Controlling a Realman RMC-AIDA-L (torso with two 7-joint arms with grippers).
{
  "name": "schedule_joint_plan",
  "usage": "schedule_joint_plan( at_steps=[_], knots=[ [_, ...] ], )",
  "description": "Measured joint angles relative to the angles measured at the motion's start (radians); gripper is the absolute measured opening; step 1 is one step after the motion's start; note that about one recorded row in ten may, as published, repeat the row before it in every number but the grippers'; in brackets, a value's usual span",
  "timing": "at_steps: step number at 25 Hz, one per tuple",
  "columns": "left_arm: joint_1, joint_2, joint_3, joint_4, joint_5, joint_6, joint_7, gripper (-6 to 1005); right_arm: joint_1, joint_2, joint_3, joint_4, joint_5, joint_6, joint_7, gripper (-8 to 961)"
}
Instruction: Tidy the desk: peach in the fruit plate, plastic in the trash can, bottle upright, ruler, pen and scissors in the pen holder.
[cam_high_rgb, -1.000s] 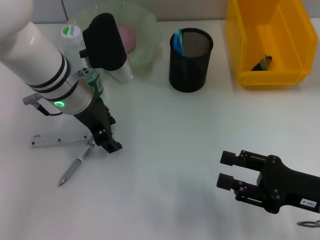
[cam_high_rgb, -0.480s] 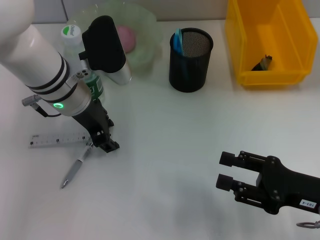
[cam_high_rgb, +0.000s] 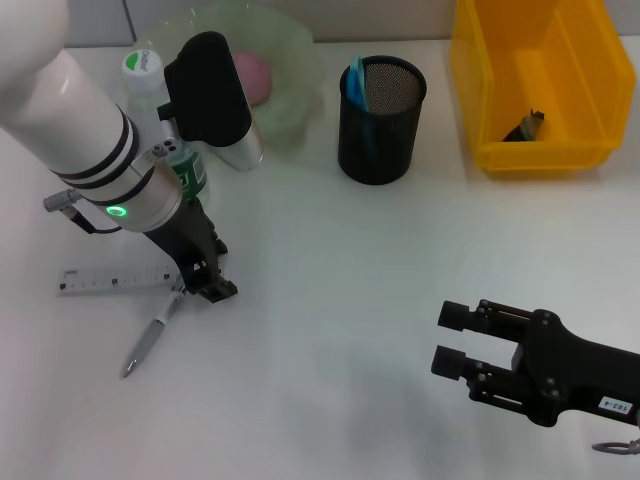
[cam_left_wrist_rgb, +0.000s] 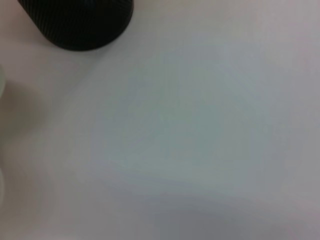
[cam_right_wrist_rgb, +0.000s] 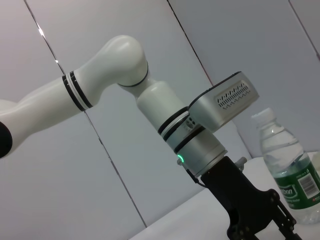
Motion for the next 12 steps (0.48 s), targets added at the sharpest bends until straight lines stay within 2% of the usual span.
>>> schedule_joint_plan(
  at_steps=[12],
  knots=[
    [-0.001, 0.000, 0.024, 0.002, 0.002, -0.010, -0.004, 483, 0.009, 0.000, 0.000, 0.005, 0.000, 0.000, 0.000, 619]
  ],
)
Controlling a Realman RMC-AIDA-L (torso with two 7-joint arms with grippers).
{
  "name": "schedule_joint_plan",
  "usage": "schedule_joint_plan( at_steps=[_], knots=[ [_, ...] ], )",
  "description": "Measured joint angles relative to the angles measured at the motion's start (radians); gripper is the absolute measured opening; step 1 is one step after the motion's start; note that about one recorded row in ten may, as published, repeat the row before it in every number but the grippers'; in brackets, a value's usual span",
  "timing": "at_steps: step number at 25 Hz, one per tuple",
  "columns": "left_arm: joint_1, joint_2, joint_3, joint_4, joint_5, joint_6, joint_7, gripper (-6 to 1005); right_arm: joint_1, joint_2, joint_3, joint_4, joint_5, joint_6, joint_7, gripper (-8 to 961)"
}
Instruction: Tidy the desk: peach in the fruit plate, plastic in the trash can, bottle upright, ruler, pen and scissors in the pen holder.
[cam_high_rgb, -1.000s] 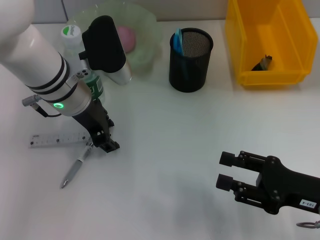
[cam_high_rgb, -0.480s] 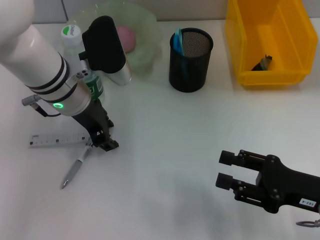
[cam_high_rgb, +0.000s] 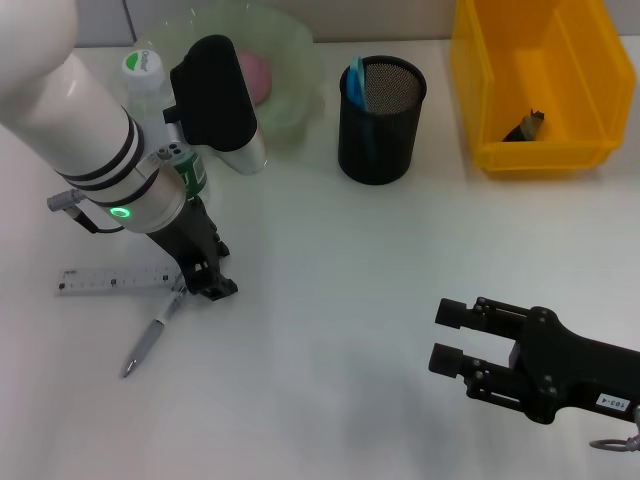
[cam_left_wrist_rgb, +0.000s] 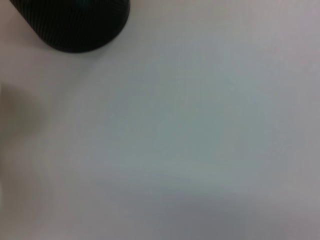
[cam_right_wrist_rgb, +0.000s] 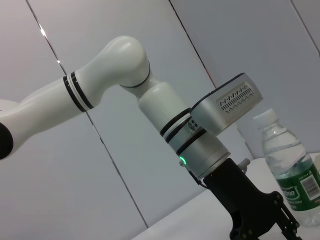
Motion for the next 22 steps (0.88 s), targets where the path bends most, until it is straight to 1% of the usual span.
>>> schedule_joint_plan(
  at_steps=[3, 6, 10, 17, 22],
  knots=[
    [0.000, 0.000, 0.000, 0.000, 0.000, 0.000, 0.000, 479, 0.000, 0.000, 0.000, 0.000, 0.000, 0.000, 0.000, 619],
    [0.000, 0.000, 0.000, 0.000, 0.001, 0.000, 0.001, 452, 0.000, 0.000, 0.000, 0.001, 0.001, 0.000, 0.000, 619],
    [0.001, 0.000, -0.001, 0.005, 0.010, -0.002, -0.002, 391, 0.000, 0.000, 0.000, 0.002, 0.001, 0.000, 0.000, 619],
    [0.002, 0.000, 0.002, 0.011, 0.013, -0.003, -0.003, 397, 0.001, 0.000, 0.000, 0.002, 0.001, 0.001, 0.000, 619],
    [0.004, 0.000, 0.004, 0.039, 0.004, 0.005, -0.004, 402, 0.001, 0.000, 0.000, 0.002, 0.001, 0.004, 0.000, 619]
  ],
)
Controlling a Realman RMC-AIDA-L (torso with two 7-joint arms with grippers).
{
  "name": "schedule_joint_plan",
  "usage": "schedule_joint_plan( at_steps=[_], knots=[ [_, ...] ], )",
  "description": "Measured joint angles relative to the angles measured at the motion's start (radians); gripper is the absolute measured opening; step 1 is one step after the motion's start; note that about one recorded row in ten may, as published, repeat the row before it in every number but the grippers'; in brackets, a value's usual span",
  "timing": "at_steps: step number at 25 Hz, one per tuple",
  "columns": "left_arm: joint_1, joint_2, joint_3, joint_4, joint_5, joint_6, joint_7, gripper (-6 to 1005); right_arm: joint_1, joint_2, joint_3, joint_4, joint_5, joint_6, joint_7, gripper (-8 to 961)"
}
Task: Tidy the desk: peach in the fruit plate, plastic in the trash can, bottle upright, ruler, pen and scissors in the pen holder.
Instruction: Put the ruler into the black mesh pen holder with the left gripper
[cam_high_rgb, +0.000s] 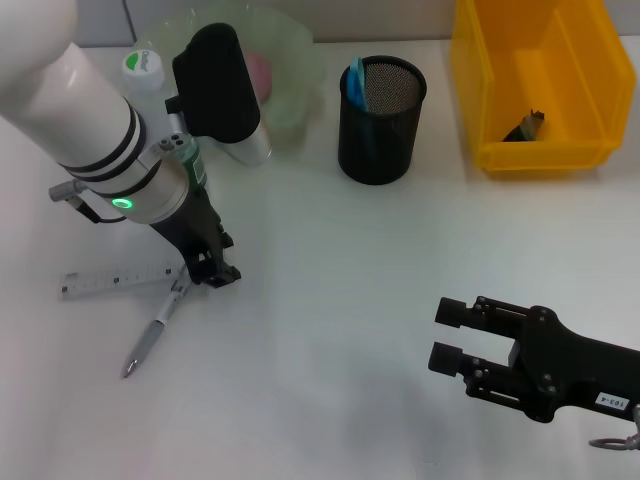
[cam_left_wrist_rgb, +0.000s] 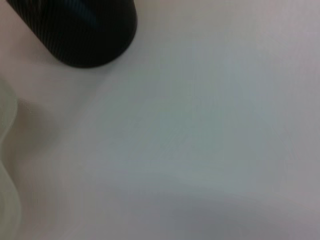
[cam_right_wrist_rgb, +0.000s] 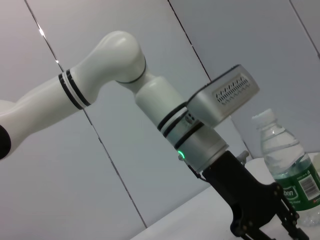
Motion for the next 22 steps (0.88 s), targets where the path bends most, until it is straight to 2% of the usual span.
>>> schedule_joint_plan(
  at_steps=[7, 14, 18, 22],
  knots=[
    [0.012, -0.001, 0.001, 0.079, -0.034, 0.034, -0.005, 408, 0.000, 0.000, 0.000, 0.000, 0.000, 0.002, 0.000, 619],
    [0.050, 0.005, -0.008, 0.293, -0.065, 0.123, -0.039, 415, 0.000, 0.000, 0.000, 0.000, 0.000, 0.004, -0.002, 619],
    [0.076, 0.006, -0.052, 0.408, -0.130, 0.167, -0.045, 418, 0.000, 0.000, 0.000, 0.003, 0.000, 0.012, -0.007, 619],
    [0.091, 0.007, -0.101, 0.464, -0.194, 0.179, -0.043, 422, 0.000, 0.000, 0.000, 0.003, -0.002, 0.017, -0.008, 619]
  ],
)
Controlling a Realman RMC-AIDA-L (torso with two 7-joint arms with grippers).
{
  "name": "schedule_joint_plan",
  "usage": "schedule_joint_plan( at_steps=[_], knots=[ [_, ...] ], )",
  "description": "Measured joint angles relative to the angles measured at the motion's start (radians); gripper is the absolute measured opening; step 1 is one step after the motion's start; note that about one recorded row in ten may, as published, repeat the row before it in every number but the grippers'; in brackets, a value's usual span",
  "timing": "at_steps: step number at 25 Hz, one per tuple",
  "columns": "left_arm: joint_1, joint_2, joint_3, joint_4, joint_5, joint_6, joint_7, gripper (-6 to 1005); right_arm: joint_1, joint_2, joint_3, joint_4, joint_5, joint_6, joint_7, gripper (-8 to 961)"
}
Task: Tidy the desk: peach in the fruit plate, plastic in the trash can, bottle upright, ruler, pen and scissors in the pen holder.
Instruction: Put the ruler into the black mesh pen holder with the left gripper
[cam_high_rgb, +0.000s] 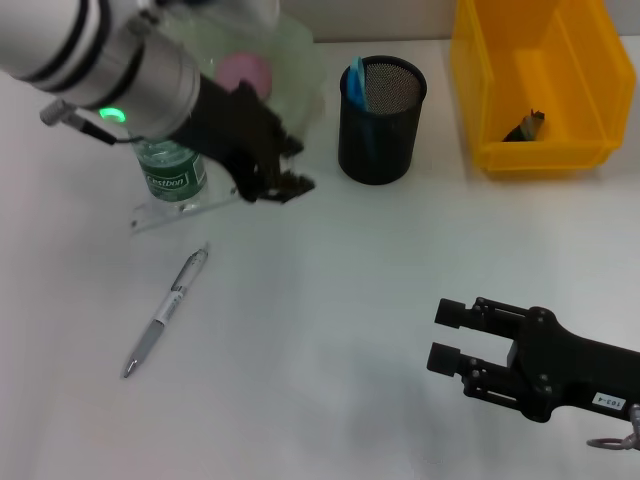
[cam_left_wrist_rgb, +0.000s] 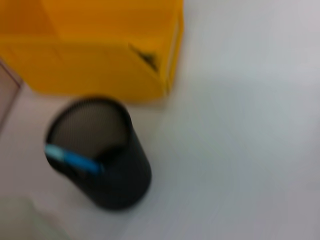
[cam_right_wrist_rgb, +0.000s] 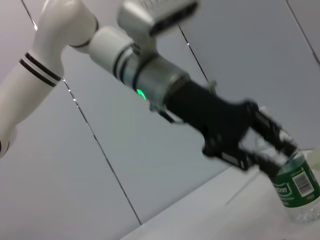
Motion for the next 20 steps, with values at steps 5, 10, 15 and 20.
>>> schedule_joint_plan(
  at_steps=[5, 10, 15, 20],
  knots=[
    [0.013, 0.000, -0.088, 0.042, -0.135, -0.016, 0.010, 426, 0.000, 0.000, -0.001, 0.000, -0.004, 0.001, 0.000, 619],
    [0.024, 0.000, -0.117, 0.035, -0.268, -0.099, 0.016, 431, 0.000, 0.000, -0.006, 0.000, -0.004, 0.010, -0.001, 619],
    [0.050, -0.005, -0.092, 0.008, -0.414, -0.226, 0.060, 436, 0.000, 0.001, -0.009, 0.001, -0.004, 0.017, -0.001, 619],
    [0.074, -0.004, -0.008, -0.105, -0.684, -0.480, 0.185, 440, 0.006, 0.002, -0.009, 0.004, -0.004, 0.017, -0.003, 619]
  ],
)
